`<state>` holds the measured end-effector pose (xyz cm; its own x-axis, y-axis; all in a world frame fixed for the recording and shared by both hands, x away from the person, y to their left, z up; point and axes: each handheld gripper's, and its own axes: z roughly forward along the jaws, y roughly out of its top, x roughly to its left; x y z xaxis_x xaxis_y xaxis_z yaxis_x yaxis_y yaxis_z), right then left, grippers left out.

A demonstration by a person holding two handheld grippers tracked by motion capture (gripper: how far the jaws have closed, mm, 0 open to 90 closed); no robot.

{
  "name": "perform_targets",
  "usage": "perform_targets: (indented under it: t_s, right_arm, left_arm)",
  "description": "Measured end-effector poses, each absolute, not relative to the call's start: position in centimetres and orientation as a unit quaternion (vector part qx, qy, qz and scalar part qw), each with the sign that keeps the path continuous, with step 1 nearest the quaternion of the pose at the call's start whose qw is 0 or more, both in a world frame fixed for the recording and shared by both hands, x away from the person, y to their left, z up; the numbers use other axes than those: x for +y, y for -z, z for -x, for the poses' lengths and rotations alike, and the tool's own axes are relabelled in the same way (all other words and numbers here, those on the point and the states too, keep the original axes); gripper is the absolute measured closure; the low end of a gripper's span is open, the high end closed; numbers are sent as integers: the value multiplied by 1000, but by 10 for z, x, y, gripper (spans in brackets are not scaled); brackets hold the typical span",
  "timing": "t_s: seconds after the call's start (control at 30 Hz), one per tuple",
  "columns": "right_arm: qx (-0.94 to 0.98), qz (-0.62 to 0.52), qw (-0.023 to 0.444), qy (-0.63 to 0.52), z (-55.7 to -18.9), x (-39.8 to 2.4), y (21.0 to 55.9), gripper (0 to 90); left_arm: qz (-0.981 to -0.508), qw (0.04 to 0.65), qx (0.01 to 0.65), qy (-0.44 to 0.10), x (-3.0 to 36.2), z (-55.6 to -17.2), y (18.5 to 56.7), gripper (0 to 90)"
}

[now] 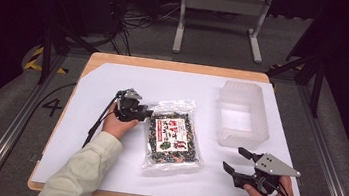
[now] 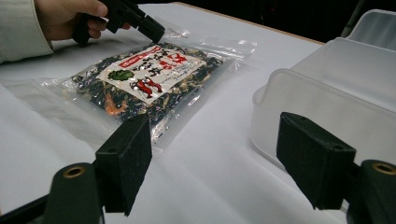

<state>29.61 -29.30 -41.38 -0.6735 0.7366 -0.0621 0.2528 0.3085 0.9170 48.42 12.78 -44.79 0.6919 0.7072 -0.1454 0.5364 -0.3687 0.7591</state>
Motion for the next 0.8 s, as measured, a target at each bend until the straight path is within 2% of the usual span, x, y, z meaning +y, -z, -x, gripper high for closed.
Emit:
perform_targets:
  t_s: [0.2,0.27,0.3,0.4,0.6,0.8]
  right_arm:
    - [772,-320,245,-493,-296,-292,414,269]
    - [772,-319,244,-492,-296,-292,414,269]
    - [772,-319,244,-492,-296,-292,414,269]
    - [773,-319,244,-492,-296,-292,414,270]
    - [774,-317,245,-491,-297,-293,414,273]
    - [778,-315,243,-487,-298,-291,414,293]
  left_arm:
    - [-819,416,384,-96,129,-484,446,745]
    - [-818,410,388,-109,129,-483,445,760]
    - [-823,398,389,-110,130,-484,445,882]
    - [-816,412,395,-95,135,-485,446,888]
    - [-815,417,390,-101,136,-483,442,893]
    - [-799,462,372,-101,145,-475,423,894]
